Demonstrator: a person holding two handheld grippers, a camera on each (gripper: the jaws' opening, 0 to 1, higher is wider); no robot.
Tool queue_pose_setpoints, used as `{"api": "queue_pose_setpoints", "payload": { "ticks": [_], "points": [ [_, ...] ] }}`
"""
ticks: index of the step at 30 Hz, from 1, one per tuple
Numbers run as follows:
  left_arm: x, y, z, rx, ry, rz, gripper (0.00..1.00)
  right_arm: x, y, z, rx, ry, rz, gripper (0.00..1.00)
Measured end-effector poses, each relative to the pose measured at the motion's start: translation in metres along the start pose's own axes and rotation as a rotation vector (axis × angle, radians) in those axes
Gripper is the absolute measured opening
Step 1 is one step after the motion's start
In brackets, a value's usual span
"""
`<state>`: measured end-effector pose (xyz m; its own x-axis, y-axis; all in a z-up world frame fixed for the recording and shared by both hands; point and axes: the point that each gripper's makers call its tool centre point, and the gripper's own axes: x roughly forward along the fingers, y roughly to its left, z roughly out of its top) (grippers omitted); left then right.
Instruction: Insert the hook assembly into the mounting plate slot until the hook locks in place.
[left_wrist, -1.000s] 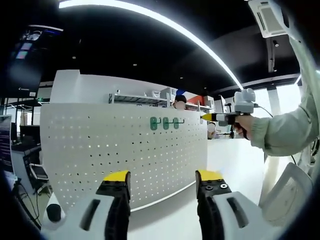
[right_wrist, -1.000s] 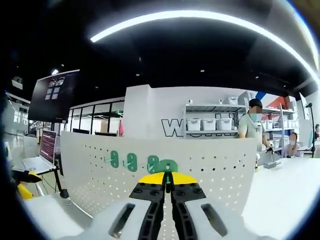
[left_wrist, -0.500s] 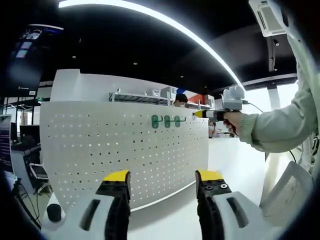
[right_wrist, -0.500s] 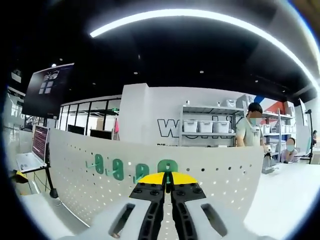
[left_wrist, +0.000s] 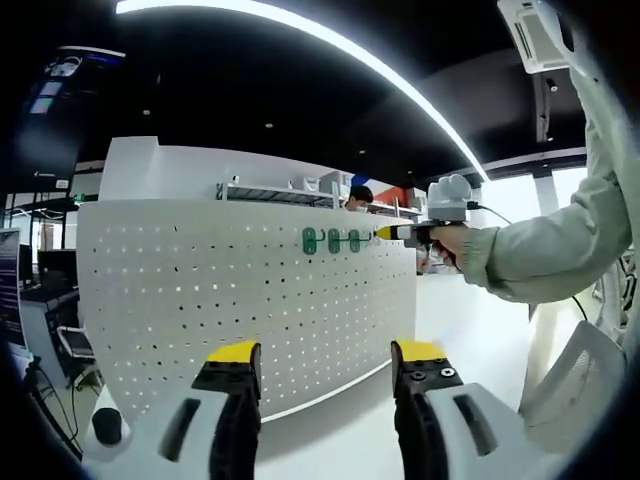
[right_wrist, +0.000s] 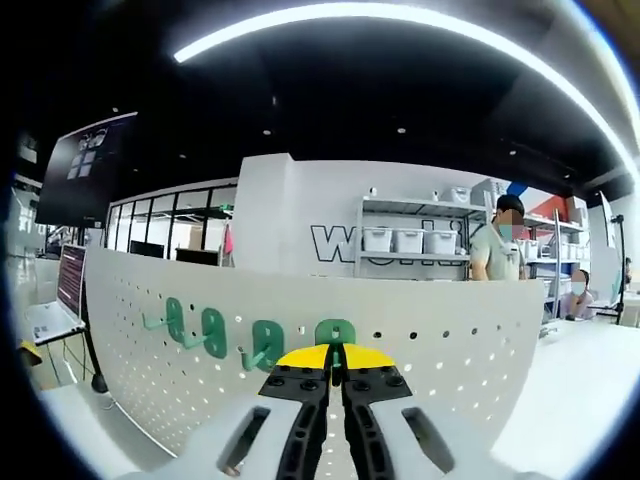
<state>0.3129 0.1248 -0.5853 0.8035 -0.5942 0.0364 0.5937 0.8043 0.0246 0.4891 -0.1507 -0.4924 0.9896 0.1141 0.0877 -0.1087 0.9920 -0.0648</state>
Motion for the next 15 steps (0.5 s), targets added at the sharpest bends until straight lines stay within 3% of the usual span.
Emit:
{"api": "queue_pose_setpoints", "payload": {
  "ticks": [15],
  "points": [
    [-0.0001,0.0045,-0.0008,-0.003,0.000,0.009,0.54,0.0079,-0.0010,-0.0094,-0.001,0.034,-0.010,0.01]
  ]
}}
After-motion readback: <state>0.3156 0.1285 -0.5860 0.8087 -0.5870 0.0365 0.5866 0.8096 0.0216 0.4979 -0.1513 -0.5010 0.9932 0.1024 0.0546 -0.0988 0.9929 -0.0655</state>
